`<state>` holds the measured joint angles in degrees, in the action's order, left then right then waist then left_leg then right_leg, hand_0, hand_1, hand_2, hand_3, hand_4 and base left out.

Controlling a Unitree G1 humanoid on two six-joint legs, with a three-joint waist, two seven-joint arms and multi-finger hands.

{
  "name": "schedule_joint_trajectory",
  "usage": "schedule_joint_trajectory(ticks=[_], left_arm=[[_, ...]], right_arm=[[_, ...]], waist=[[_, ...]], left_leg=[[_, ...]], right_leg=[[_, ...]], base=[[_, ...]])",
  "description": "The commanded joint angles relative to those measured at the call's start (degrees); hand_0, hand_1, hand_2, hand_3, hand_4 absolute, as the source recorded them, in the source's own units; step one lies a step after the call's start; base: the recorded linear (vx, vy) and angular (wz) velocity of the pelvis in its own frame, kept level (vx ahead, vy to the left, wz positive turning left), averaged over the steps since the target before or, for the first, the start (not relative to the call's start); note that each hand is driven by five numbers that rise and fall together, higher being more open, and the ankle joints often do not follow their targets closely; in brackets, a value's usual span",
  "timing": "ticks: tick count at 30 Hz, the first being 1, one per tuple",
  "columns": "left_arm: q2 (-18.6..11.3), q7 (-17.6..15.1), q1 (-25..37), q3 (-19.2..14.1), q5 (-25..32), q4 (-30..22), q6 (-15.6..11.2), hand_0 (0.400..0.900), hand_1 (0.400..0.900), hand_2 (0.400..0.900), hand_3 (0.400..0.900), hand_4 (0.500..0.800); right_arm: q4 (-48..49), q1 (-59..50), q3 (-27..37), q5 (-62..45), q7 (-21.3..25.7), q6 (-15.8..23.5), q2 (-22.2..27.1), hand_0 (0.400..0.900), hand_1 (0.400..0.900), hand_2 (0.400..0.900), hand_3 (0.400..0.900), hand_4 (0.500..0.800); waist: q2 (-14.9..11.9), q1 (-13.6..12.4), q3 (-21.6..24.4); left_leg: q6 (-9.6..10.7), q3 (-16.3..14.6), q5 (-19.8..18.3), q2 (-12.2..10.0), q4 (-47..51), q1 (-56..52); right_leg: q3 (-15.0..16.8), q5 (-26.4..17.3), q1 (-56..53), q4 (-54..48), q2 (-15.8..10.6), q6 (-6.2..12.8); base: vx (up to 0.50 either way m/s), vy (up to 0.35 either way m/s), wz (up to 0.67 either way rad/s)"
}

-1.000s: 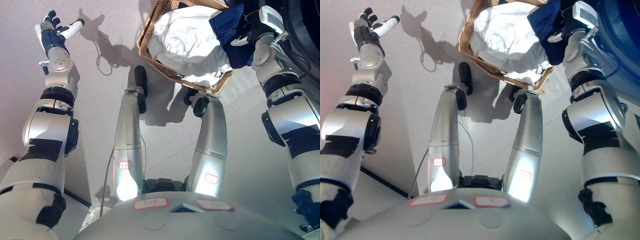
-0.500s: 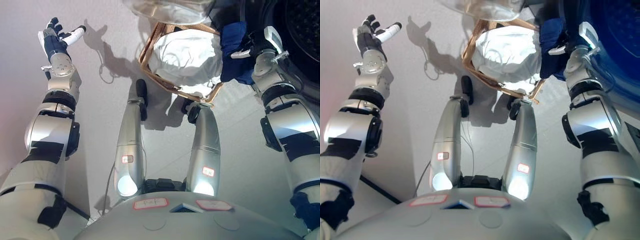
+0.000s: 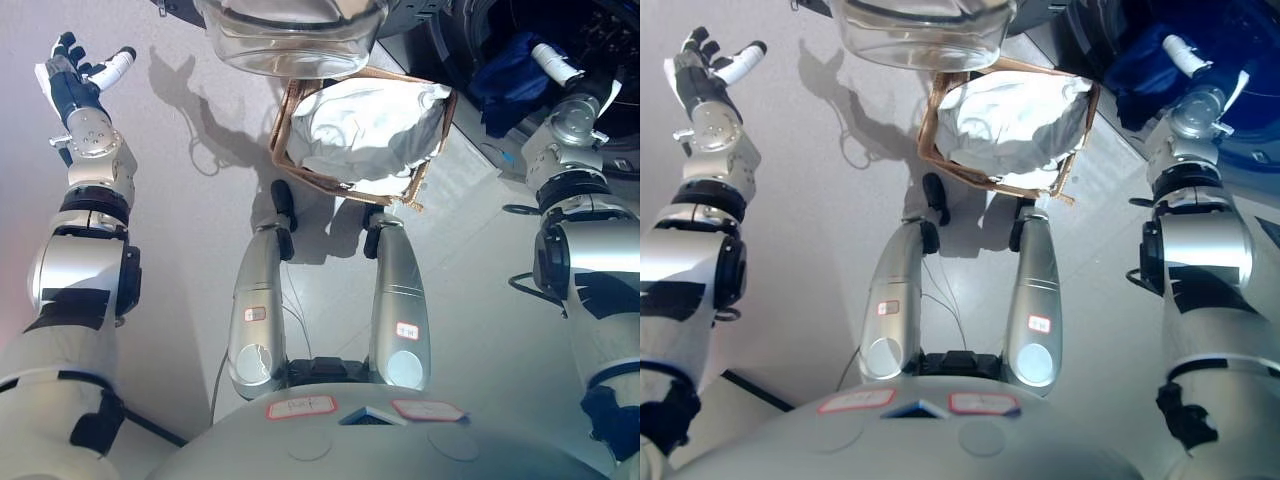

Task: Put the clothes in the basket into the washing machine.

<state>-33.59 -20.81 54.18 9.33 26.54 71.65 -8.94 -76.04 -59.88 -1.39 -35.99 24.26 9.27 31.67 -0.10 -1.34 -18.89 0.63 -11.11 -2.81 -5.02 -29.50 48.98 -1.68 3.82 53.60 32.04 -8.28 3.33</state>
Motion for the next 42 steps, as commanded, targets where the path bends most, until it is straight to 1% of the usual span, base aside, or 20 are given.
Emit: schedule_joint_trajectory(ticks=[1, 3, 4, 6, 11, 15, 19, 27, 30, 31, 32, 33, 34, 35, 36, 37, 38, 40, 41, 42], left_arm=[[-1.66, -3.36, 1.96, 0.26, 1.82, 4.16, -3.36, 0.900, 0.900, 0.900, 0.900, 0.800], [-1.26, -3.41, 3.26, 0.77, 2.02, 4.25, -3.17, 0.900, 0.900, 0.900, 0.900, 0.800], [-1.19, -3.41, 4.25, 1.31, 2.24, 4.66, -2.91, 0.900, 0.900, 0.900, 0.900, 0.800], [-1.03, -3.48, 6.56, 2.12, 2.60, 5.42, -2.58, 0.900, 0.900, 0.900, 0.900, 0.800], [-3.57, -2.75, 9.47, 2.75, 3.40, 6.70, -2.17, 0.900, 0.900, 0.900, 0.900, 0.800], [-5.37, -2.05, 10.15, 2.62, 3.94, 7.82, -1.99, 0.900, 0.900, 0.900, 0.900, 0.800], [-5.97, -1.59, 10.43, 2.96, 4.19, 8.08, -2.29, 0.900, 0.900, 0.900, 0.900, 0.800], [-6.28, -2.00, 13.15, 4.73, 4.03, 7.76, -2.71, 0.900, 0.900, 0.900, 0.900, 0.800], [-6.16, -2.13, 14.83, 5.72, 3.86, 8.21, -2.44, 0.900, 0.900, 0.900, 0.900, 0.800], [-5.97, -2.37, 15.64, 6.15, 3.47, 8.43, -2.14, 0.900, 0.900, 0.900, 0.900, 0.800], [-5.94, -2.39, 15.71, 6.02, 3.46, 8.45, -2.13, 0.900, 0.900, 0.900, 0.900, 0.800], [-5.71, -2.38, 16.47, 6.55, 2.53, 8.77, -1.69, 0.900, 0.900, 0.900, 0.900, 0.800], [-5.80, -2.28, 16.56, 6.87, 2.44, 8.94, -1.67, 0.900, 0.900, 0.900, 0.900, 0.800], [-5.93, -2.35, 17.78, 7.52, 2.44, 9.45, -1.48, 0.900, 0.900, 0.900, 0.900, 0.800], [-6.05, -2.23, 18.76, 8.45, 1.61, 9.92, -1.20, 0.900, 0.900, 0.900, 0.900, 0.800], [-6.32, -1.95, 18.83, 8.55, 1.83, 9.95, -1.08, 0.900, 0.900, 0.900, 0.900, 0.800], [-6.74, -1.59, 19.63, 9.87, 0.57, 10.17, -0.68, 0.900, 0.900, 0.900, 0.900, 0.800], [-7.05, -0.89, 19.67, 9.60, 0.79, 10.19, -0.72, 0.900, 0.900, 0.900, 0.900, 0.800], [-7.16, -0.87, 19.85, 9.76, 0.79, 10.16, -0.76, 0.900, 0.900, 0.900, 0.900, 0.800], [-7.36, -0.40, 20.06, 10.15, 0.25, 10.69, -0.63, 0.900, 0.900, 0.900, 0.900, 0.800]], right_arm=[[2.50, -4.19, 0.27, -12.39, 1.32, 9.46, 3.91, 0.400, 0.400, 0.400, 0.400, 0.500], [3.39, -5.61, 2.02, -18.28, -0.37, 10.68, 3.20, 0.400, 0.400, 0.400, 0.400, 0.500], [2.31, -6.66, 1.45, -18.47, 0.15, 10.40, 3.97, 0.400, 0.400, 0.400, 0.400, 0.500], [2.58, -8.95, 1.59, -22.03, -0.94, 10.96, 4.03, 0.400, 0.400, 0.400, 0.400, 0.500], [2.53, -13.28, -2.44, -20.73, -2.01, 9.29, 6.75, 0.400, 0.400, 0.400, 0.400, 0.500], [2.51, -16.85, -5.89, -17.79, -1.75, 8.51, 8.09, 0.400, 0.400, 0.400, 0.400, 0.500], [3.18, -18.74, -8.16, -15.84, -1.72, 8.65, 8.76, 0.400, 0.400, 0.400, 0.400, 0.500], [3.95, -20.58, -9.43, -14.45, -0.62, 9.68, 10.04, 0.400, 0.400, 0.400, 0.400, 0.500], [3.08, -21.65, -11.42, -12.10, -0.18, 8.49, 10.31, 0.400, 0.400, 0.400, 0.400, 0.500], [2.56, -22.11, -13.84, -6.88, 0.66, 6.61, 10.51, 0.400, 0.400, 0.400, 0.400, 0.500], [2.62, -22.35, -13.94, -6.60, 0.91, 6.45, 10.48, 0.400, 0.400, 0.400, 0.400, 0.500], [0.66, -22.86, -16.87, -1.61, 0.35, 4.36, 10.97, 0.461, 0.461, 0.461, 0.461, 0.536], [0.40, -23.14, -17.70, -1.07, 0.38, 4.08, 10.78, 0.900, 0.900, 0.900, 0.900, 0.800], [-1.17, -24.41, -21.33, 3.18, -0.06, 2.10, 11.11, 0.900, 0.900, 0.900, 0.900, 0.800], [-2.12, -25.31, -23.78, 6.11, -0.19, 1.19, 11.30, 0.900, 0.900, 0.900, 0.900, 0.800], [-2.99, -25.52, -26.63, 9.59, -1.88, -0.80, 11.09, 0.900, 0.900, 0.900, 0.900, 0.800], [-4.77, -26.62, -33.00, 18.97, -2.71, -2.96, 11.50, 0.900, 0.900, 0.900, 0.900, 0.800], [-4.93, -27.57, -34.11, 18.78, -3.13, -3.32, 11.32, 0.900, 0.900, 0.900, 0.900, 0.800], [-5.41, -27.86, -35.98, 22.06, -2.74, -3.93, 11.39, 0.900, 0.900, 0.900, 0.900, 0.800], [-6.25, -28.07, -36.43, 22.24, -3.60, -3.81, 11.30, 0.900, 0.900, 0.900, 0.900, 0.800]], waist=[[6.37, -0.15, 7.16], [7.29, -0.46, 7.10], [7.46, -0.53, 7.01], [8.10, -0.70, 6.97], [9.94, -1.89, 6.98], [10.52, -2.59, 6.71], [10.44, -3.03, 6.87], [9.67, -2.94, 8.18], [9.21, -2.68, 8.40], [8.87, -2.54, 8.40], [8.97, -2.54, 8.31], [8.82, -2.50, 8.28], [8.72, -2.59, 8.27], [8.55, -2.51, 8.28], [8.42, -2.31, 8.28], [8.10, -2.36, 8.31], [7.53, -2.33, 8.35], [7.47, -2.20, 8.26], [7.31, -2.09, 8.22], [7.20, -1.97, 8.25]], left_leg=[[3.11, 1.54, 1.27, 1.76, 7.28, -1.57], [3.38, 1.48, 2.04, 1.74, 8.35, -1.89], [3.53, 1.62, 2.33, 1.81, 8.85, -2.07], [3.81, 1.67, 2.80, 1.85, 9.46, -2.21], [4.49, 1.63, 4.67, 2.02, 12.49, -3.66], [5.11, 2.00, 6.48, 1.91, 15.16, -4.67], [5.72, 2.90, 8.18, 1.82, 18.74, -6.43], [6.66, 3.94, 10.88, 1.76, 25.19, -10.12], [6.59, 4.01, 11.20, 1.80, 26.43, -10.78], [6.45, 3.82, 11.15, 1.83, 26.30, -10.75], [6.45, 3.79, 11.12, 1.81, 26.26, -10.73], [6.34, 3.87, 11.06, 1.88, 25.95, -10.57], [6.25, 3.90, 10.97, 1.91, 25.79, -10.52], [6.17, 3.91, 10.92, 1.93, 25.68, -10.40], [6.13, 3.90, 10.86, 1.92, 25.55, -10.24], [6.06, 3.84, 10.80, 1.99, 25.33, -10.16], [5.94, 3.90, 10.75, 2.04, 24.78, -9.75], [5.87, 3.96, 10.45, 2.02, 24.13, -9.46], [5.79, 4.03, 10.32, 2.06, 23.56, -9.14], [5.71, 4.24, 10.21, 2.07, 23.21, -8.86]], right_leg=[[-3.11, -3.43, -3.28, -7.02, 3.20, 1.48], [-3.19, -3.44, -3.41, -7.40, 3.13, 1.45], [-3.19, -3.41, -3.51, -7.61, 3.06, 1.35], [-3.23, -3.03, -3.67, -7.51, 2.98, 1.27], [-3.36, -2.59, -4.10, -7.51, 2.57, 1.05], [-3.62, -2.64, -4.39, -8.03, 2.54, 1.02], [-4.17, -2.58, -5.07, -9.09, 2.90, 1.09], [-5.09, -2.80, -6.33, -11.54, 3.80, 1.11], [-5.11, -2.99, -6.30, -12.06, 3.95, 1.07], [-5.16, -3.18, -6.37, -12.25, 3.91, 1.04], [-5.13, -3.20, -6.35, -12.26, 3.93, 1.05], [-5.18, -3.35, -6.28, -12.20, 3.86, 1.00], [-5.18, -3.46, -6.29, -12.20, 3.85, 1.01], [-5.10, -3.59, -6.21, -12.23, 3.92, 0.93], [-5.07, -3.80, -6.10, -12.19, 3.93, 0.90], [-5.02, -4.12, -6.12, -12.38, 3.94, 0.88], [-5.10, -4.51, -6.04, -12.42, 3.94, 0.77], [-5.05, -4.55, -5.91, -12.27, 3.97, 0.74], [-5.01, -4.64, -5.89, -12.11, 3.98, 0.62], [-4.93, -4.77, -5.84, -12.08, 4.02, 0.60]], base=[[0.04, -0.039, 0.03], [0.04, -0.050, 0.06], [0.04, -0.061, 0.09], [0.04, -0.057, 0.11], [0.05, -0.043, 0.09], [0.05, -0.062, 0.07], [0.05, -0.053, 0.06], [0.05, -0.030, 0.04], [0.01, 0.003, -0.02], [0.01, 0.010, -0.07], [0.00, 0.011, -0.07], [0.00, 0.008, -0.03], [0.00, 0.008, -0.05], [-0.01, 0.003, -0.04], [-0.01, 0.005, -0.05], [-0.02, 0.003, -0.08], [-0.02, 0.004, -0.07], [-0.01, 0.007, -0.07], [-0.01, 0.007, -0.05], [0.00, 0.000, 0.00]])
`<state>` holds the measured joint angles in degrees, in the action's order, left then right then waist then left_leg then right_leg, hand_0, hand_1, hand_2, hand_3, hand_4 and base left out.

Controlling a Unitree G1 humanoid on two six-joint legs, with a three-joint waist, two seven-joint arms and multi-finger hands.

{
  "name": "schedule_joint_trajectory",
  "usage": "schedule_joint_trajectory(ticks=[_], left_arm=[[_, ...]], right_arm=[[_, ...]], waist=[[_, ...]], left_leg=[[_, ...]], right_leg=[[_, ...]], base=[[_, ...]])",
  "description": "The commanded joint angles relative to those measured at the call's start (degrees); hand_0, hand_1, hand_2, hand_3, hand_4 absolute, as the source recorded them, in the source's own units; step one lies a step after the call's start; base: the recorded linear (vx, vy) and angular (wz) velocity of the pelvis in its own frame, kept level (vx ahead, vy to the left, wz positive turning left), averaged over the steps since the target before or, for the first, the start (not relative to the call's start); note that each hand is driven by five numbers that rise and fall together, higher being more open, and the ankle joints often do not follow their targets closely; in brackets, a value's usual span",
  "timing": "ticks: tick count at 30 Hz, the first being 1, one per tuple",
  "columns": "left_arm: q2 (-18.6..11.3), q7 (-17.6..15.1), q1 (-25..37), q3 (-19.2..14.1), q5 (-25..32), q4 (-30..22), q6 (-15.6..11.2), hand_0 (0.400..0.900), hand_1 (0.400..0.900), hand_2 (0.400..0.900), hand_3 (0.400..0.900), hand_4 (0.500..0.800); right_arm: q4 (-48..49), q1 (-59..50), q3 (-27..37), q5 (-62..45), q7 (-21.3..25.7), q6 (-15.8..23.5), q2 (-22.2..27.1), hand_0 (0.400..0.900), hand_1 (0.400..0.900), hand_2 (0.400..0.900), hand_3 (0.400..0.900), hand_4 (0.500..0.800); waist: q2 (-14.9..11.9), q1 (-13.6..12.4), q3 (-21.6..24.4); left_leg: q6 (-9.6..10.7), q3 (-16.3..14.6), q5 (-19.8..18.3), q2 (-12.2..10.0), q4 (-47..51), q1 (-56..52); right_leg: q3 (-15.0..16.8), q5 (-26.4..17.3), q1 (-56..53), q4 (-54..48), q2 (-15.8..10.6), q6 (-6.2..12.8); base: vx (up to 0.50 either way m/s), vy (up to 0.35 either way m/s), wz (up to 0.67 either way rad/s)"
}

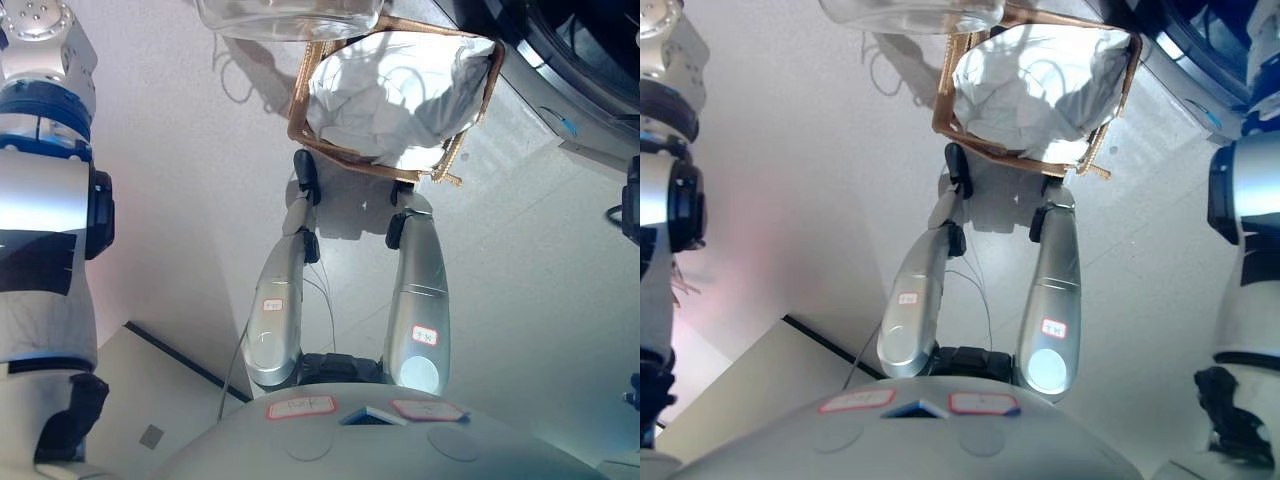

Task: Put the clothes in the basket into the washing machine.

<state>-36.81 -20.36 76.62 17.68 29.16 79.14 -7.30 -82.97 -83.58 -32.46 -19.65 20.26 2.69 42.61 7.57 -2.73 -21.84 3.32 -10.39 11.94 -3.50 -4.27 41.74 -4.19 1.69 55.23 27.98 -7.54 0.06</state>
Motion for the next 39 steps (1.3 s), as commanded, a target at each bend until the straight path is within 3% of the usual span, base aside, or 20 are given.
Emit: schedule_joint_trajectory(ticks=[1, 6, 12, 15, 23, 25, 29, 39], left_arm=[[-4.12, -0.50, -2.12, 1.90, -2.17, 3.35, -2.29, 0.900, 0.900, 0.900, 0.900, 0.800], [-4.55, 0.53, -2.67, 1.35, -1.99, 3.63, -2.43, 0.900, 0.900, 0.900, 0.900, 0.800], [-3.25, 1.07, -7.09, -1.76, -1.97, 2.45, -3.07, 0.900, 0.900, 0.900, 0.900, 0.800], [-2.41, 0.73, -10.93, -4.13, -1.55, 0.29, -4.22, 0.900, 0.900, 0.900, 0.900, 0.800], [-1.06, -0.16, -19.88, -8.91, -0.65, -5.48, -6.03, 0.900, 0.900, 0.900, 0.900, 0.800], [-0.21, -0.57, -25.42, -11.37, -0.93, -8.35, -7.01, 0.900, 0.900, 0.900, 0.900, 0.800], [2.00, -0.65, -30.65, -13.41, -1.39, -11.05, -7.76, 0.900, 0.900, 0.900, 0.900, 0.800], [9.12, 0.78, -47.15, -18.17, -2.91, -16.37, -9.23, 0.900, 0.900, 0.900, 0.900, 0.800]], right_arm=[[0.42, -4.52, -5.23, 4.79, -0.07, 2.90, 0.21, 0.900, 0.900, 0.900, 0.900, 0.800], [0.58, -3.46, -4.38, 3.61, -2.02, 3.20, -0.96, 0.900, 0.900, 0.900, 0.900, 0.800], [1.65, 2.71, 2.32, -4.11, -4.60, 5.30, -2.85, 0.900, 0.900, 0.900, 0.900, 0.800], [5.27, 8.45, 7.60, -11.10, -6.05, 7.98, -5.46, 0.900, 0.900, 0.900, 0.900, 0.800], [15.72, 23.86, 13.22, -15.58, -7.82, 10.89, -12.26, 0.900, 0.900, 0.900, 0.900, 0.800], [19.84, 31.78, 16.29, -16.28, -8.18, 12.29, -14.88, 0.900, 0.900, 0.900, 0.900, 0.800], [21.57, 39.62, 17.93, -14.98, -8.38, 12.39, -17.58, 0.900, 0.900, 0.900, 0.900, 0.800], [16.18, 61.82, 23.09, -8.56, -9.40, 10.83, -26.18, 0.900, 0.900, 0.900, 0.900, 0.800]], waist=[[-0.62, -0.55, 11.29], [-1.25, -0.48, 11.39], [-1.84, -0.61, 11.38], [-2.17, -0.65, 10.89], [-3.39, -0.26, 9.94], [-4.13, -0.02, 9.40], [-4.94, 0.32, 9.19], [-8.40, 1.17, 10.72]], left_leg=[[2.98, 3.59, -4.62, 0.58, -2.28, -1.39], [2.59, 3.64, -5.16, 0.67, -3.43, -0.60], [2.14, 3.81, -6.05, 0.76, -4.95, -0.21], [1.81, 3.59, -6.68, 0.73, -5.94, -0.02], [1.16, 3.64, -7.70, 0.58, -7.84, 0.12], [0.92, 3.70, -8.06, 0.71, -8.24, -0.99], [0.81, 3.67, -8.20, 1.02, -8.06, -3.14], [0.36, 3.36, -8.98, 2.22, -4.06, -17.08]], right_leg=[[-2.35, -2.67, -7.43, -8.05, 3.28, 3.86], [-2.24, -3.17, -7.62, -8.40, 3.20, 3.91], [-2.17, -3.17, -7.94, -8.28, 3.18, 3.87], [-1.95, -3.56, -8.23, -8.43, 3.10, 3.94], [-2.00, -4.23, -9.34, -8.87, 2.92, 3.97], [-2.03, -4.66, -11.02, -9.50, 2.79, 3.99], [-2.17, -5.23, -13.73, -10.98, 2.69, 4.07], [-1.61, -6.49, -28.87, -18.14, 3.10, 5.03]], base=[[0.00, 0.000, 0.00], [-0.01, 0.008, -0.02], [0.00, 0.000, 0.00], [-0.03, 0.026, -0.02], [-0.04, 0.031, -0.03], [-0.03, 0.062, -0.04], [-0.01, 0.049, -0.02], [0.04, 0.053, -0.06]])
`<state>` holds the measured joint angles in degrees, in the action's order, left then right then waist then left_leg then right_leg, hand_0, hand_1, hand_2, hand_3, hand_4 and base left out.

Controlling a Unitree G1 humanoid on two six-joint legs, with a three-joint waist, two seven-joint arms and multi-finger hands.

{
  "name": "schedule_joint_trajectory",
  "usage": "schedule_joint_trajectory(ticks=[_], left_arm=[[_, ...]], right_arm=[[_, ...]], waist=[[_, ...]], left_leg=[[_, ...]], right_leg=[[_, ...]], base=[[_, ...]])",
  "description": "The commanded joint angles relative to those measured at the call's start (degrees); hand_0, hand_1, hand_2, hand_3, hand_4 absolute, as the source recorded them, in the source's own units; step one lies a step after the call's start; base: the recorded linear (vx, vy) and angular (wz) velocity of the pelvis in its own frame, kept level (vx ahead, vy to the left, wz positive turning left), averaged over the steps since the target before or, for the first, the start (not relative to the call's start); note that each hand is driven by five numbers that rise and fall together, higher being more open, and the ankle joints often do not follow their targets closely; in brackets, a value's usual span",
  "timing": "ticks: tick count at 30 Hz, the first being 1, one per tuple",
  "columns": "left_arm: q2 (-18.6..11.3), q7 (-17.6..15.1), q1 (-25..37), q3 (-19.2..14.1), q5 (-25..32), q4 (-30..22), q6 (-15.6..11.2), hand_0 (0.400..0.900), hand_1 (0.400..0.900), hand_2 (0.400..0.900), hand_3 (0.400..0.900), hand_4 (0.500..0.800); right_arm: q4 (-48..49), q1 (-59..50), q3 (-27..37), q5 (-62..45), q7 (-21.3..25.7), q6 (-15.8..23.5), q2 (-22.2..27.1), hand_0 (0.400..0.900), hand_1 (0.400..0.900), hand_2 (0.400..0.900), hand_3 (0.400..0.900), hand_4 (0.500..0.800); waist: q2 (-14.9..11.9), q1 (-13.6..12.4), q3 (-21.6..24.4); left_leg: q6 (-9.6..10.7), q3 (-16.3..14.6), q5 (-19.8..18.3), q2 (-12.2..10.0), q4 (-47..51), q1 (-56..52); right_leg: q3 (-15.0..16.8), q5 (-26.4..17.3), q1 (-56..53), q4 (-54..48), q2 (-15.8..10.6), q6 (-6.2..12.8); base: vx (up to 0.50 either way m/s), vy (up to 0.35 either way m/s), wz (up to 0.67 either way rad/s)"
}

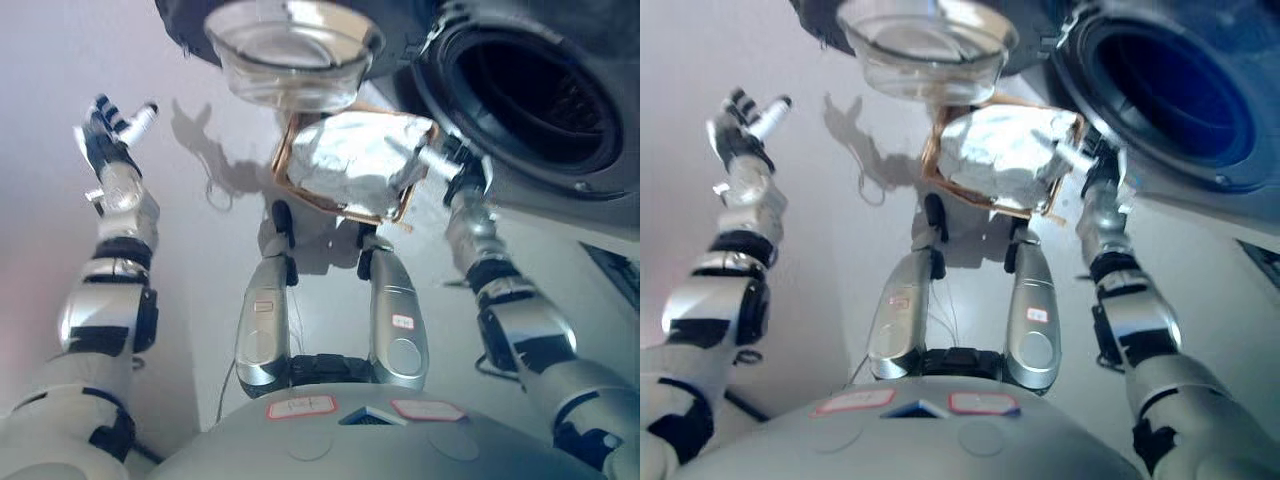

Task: Put the clothes in the basket into the washing machine.

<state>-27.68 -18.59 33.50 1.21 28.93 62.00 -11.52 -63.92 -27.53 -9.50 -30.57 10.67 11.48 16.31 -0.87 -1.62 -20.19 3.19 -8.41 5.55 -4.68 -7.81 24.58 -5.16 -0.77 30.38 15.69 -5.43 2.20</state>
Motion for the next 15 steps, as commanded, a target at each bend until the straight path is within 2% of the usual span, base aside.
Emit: schedule_joint_trajectory(ticks=[1, 7, 11, 15], left_arm=[[0.40, -0.89, -4.76, -1.90, -2.80, 0.71, -4.95, 0.900, 0.900, 0.900, 0.900, 0.800], [3.84, 1.49, -12.40, -3.21, -4.31, 1.08, -4.40, 0.900, 0.900, 0.900, 0.900, 0.800], [5.75, 3.39, -16.72, -3.70, -6.35, 2.49, -3.04, 0.900, 0.900, 0.900, 0.900, 0.800], [6.66, 4.96, -20.42, -4.61, -7.04, 2.11, -2.52, 0.900, 0.900, 0.900, 0.900, 0.800]], right_arm=[[-3.77, 6.62, 0.56, 2.68, 0.14, 1.74, -0.19, 0.900, 0.900, 0.900, 0.900, 0.800], [-11.82, 13.67, 3.31, 7.42, -1.78, -1.23, -0.99, 0.900, 0.900, 0.900, 0.900, 0.800], [-15.80, 16.36, 4.88, 10.40, -2.64, -3.05, -1.11, 0.900, 0.900, 0.900, 0.900, 0.800], [-17.22, 19.49, 6.83, 10.96, -3.86, -3.69, -1.41, 0.900, 0.900, 0.900, 0.900, 0.800]], waist=[[-0.23, 0.16, 9.42], [-1.18, 0.32, 12.82], [-1.42, 0.27, 15.27], [-1.11, 0.16, 18.04]], left_leg=[[0.47, 1.23, -2.28, 3.54, 0.21, -1.02], [0.39, 0.60, -2.31, 3.91, 4.08, -9.42], [0.19, -0.22, -2.69, 3.94, 6.02, -14.39], [0.06, -0.90, -2.67, 3.91, 8.94, -19.04]], right_leg=[[-0.58, -4.36, -5.33, -6.90, 1.07, 2.99], [0.30, -4.75, -13.75, -11.03, 1.54, 3.89], [0.61, -4.66, -18.20, -12.78, 1.87, 4.11], [0.72, -4.27, -21.87, -14.06, 2.00, 4.46]], base=[[0.03, 0.054, -0.04], [0.03, 0.053, -0.08], [0.05, 0.027, -0.10], [0.08, 0.020, -0.04]])
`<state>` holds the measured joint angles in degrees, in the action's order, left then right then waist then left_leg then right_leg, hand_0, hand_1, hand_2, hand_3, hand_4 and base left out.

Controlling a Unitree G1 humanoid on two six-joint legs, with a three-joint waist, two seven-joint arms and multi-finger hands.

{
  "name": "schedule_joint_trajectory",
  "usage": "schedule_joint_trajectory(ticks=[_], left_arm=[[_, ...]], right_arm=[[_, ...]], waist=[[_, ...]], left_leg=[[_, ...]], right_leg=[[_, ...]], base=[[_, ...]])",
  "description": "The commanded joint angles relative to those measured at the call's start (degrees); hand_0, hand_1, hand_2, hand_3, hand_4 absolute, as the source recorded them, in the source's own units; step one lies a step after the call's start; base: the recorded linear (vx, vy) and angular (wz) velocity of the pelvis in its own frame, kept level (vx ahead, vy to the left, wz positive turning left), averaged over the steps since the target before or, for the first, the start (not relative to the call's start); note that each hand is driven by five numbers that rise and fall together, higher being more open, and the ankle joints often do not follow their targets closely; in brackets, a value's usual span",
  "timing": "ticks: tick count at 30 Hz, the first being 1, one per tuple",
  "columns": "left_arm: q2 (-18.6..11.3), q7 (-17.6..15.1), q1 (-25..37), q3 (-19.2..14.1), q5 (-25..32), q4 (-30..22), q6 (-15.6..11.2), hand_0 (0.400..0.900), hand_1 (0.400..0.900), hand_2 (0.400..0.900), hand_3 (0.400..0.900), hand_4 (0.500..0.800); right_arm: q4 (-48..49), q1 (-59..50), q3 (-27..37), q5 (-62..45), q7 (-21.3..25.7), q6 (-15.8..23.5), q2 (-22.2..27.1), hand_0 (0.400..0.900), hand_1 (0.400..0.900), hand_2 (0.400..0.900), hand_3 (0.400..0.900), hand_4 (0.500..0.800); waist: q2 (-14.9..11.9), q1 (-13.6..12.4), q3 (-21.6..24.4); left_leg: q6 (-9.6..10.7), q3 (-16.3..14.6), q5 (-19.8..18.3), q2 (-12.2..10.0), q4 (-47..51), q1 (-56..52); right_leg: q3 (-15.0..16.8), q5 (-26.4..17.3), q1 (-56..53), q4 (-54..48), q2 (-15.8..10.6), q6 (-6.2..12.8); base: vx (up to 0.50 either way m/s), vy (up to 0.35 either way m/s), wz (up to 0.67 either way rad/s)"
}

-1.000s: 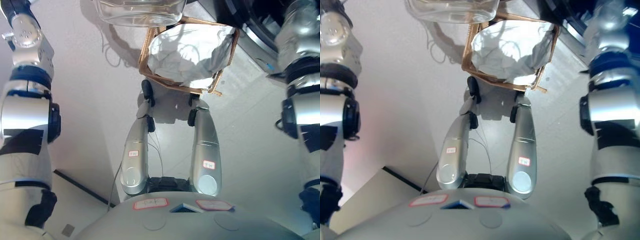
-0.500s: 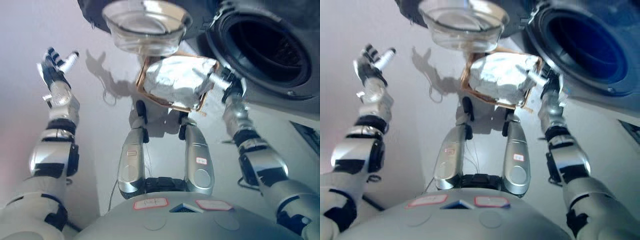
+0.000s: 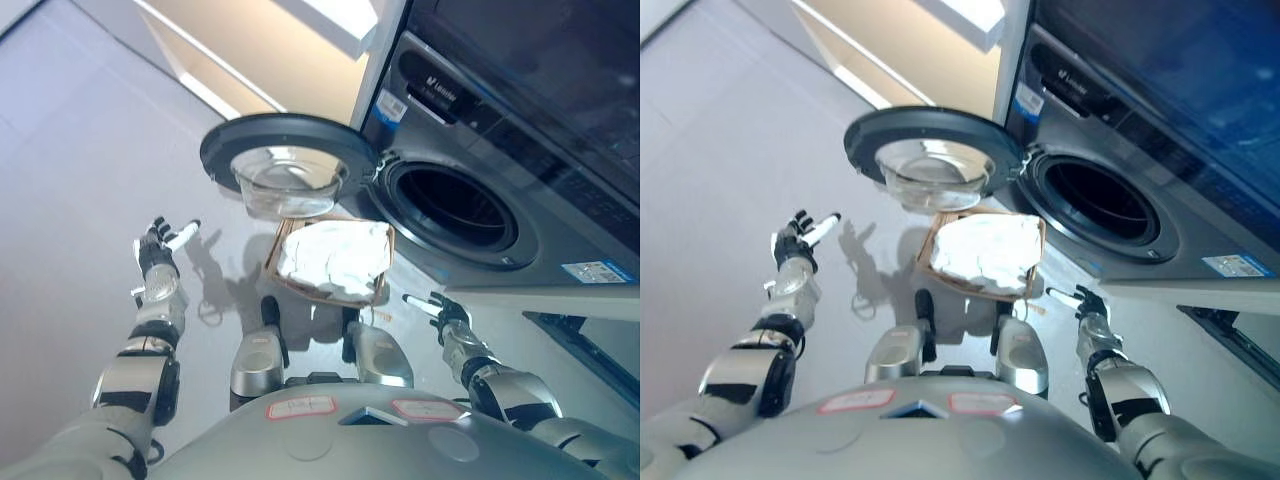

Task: Put the clothes in the basket into the washing machine.

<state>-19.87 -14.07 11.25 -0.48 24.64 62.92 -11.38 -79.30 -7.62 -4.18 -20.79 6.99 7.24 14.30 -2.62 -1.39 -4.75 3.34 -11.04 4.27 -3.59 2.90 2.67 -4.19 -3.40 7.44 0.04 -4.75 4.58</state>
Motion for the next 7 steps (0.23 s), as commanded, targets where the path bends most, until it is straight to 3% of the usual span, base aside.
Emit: schedule_joint_trajectory(ticks=[1, 7], left_arm=[[-0.94, 0.70, 0.96, -2.97, -3.09, 1.17, -2.48, 0.900, 0.900, 0.900, 0.900, 0.800], [0.02, 2.10, -2.56, -3.75, -4.45, 1.79, -1.55, 0.900, 0.900, 0.900, 0.900, 0.800]], right_arm=[[-2.01, 0.06, 1.65, 1.40, -0.42, 0.41, 0.41, 0.900, 0.900, 0.900, 0.900, 0.800], [-1.92, 2.37, 2.13, 1.99, -1.32, 0.17, -0.07, 0.900, 0.900, 0.900, 0.900, 0.800]], waist=[[0.69, -0.10, 2.97], [0.94, -0.19, 6.00]], left_leg=[[-0.14, 1.54, -1.27, 2.88, -1.07, 1.77], [-0.45, 1.16, -1.76, 3.18, 1.42, -3.31]], right_leg=[[-0.22, -1.44, 0.11, 1.56, 1.42, 2.05], [-0.36, -0.41, -4.32, 0.74, 1.58, 2.20]], base=[[0.09, 0.008, -0.02], [0.09, 0.005, -0.03]])
